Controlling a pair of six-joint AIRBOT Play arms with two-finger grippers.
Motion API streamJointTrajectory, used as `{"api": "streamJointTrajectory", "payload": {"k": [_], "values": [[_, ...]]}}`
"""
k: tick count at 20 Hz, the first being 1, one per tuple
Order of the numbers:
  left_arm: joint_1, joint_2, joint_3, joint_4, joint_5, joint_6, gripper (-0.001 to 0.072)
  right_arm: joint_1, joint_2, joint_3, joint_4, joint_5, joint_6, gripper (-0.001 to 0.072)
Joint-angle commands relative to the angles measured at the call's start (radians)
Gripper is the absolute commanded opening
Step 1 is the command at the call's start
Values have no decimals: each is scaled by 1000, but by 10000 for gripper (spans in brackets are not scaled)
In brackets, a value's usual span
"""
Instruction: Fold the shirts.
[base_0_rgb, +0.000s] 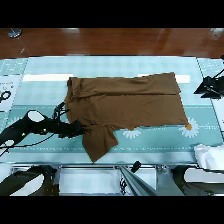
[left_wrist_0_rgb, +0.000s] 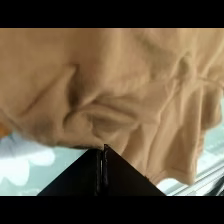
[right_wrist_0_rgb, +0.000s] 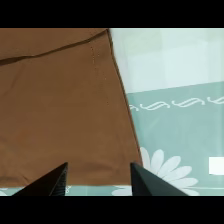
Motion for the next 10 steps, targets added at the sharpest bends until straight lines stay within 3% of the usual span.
{"api": "streamJointTrajectory", "payload": {"k": [1,4,10], "values": [[-27,-5,-1,-6,19,14,27,-1,1,-2,-60,4,0,484],[-27,0,-1,8,-14,28,27,-31,1,-79,-37,14,-26,558],[-27,13,-1,8,-13,48,27,-179,1,-305,49,-1,-104,559]]}}
